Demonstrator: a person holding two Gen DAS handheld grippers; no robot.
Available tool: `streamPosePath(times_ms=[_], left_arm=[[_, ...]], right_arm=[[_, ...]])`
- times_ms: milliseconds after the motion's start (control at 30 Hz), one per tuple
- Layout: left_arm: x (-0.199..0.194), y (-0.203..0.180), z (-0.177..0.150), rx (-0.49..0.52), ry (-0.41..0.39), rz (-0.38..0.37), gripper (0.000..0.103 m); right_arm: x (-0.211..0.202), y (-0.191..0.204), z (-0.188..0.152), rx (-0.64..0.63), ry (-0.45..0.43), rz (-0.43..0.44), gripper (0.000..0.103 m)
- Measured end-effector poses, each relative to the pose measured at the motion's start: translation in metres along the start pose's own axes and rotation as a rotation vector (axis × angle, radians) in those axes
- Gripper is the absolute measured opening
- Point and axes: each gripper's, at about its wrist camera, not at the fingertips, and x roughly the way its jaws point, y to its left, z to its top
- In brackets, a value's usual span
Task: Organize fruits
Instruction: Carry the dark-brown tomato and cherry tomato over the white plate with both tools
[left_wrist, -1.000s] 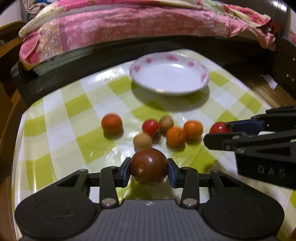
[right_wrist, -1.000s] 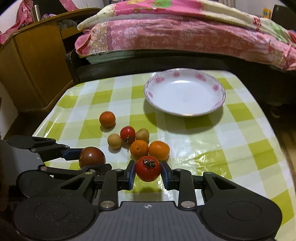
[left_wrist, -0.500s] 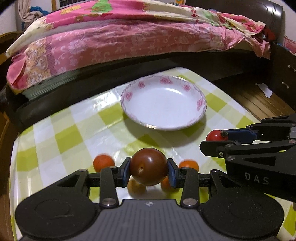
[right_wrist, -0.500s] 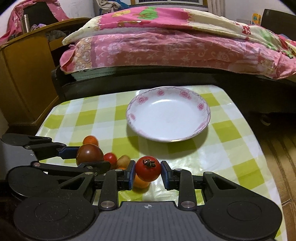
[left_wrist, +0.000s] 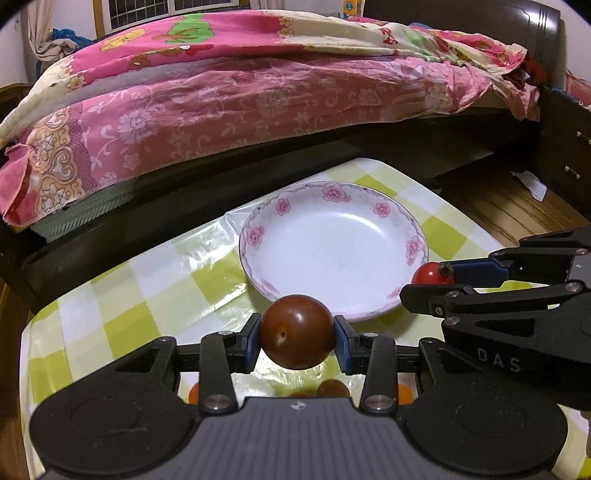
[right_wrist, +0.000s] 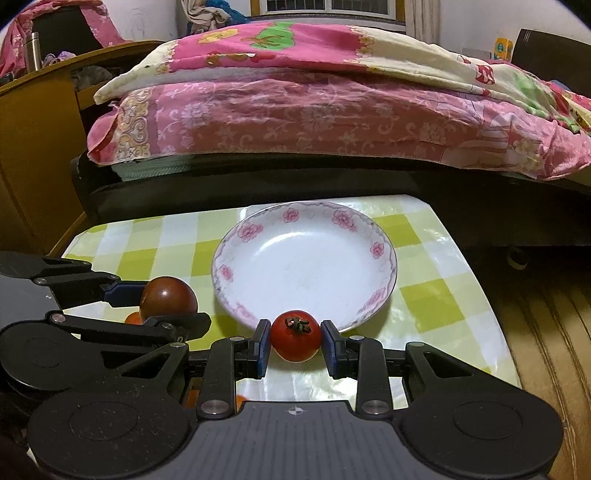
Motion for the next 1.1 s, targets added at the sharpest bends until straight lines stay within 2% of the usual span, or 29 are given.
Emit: streamPosePath(times_ms=[700,1100], left_arm=[[0.049,0.005,0.022,0.014,0.009,-0.009,0.047],[0.056,0.003,0.024,0.048,0.003,0.002,0.047]], right_arm=[[0.044,-0.024,0.019,0.004,0.018,0.008,0.026],[0.06,-0.033,0.021,0.024,0.037,0.019,0.029]])
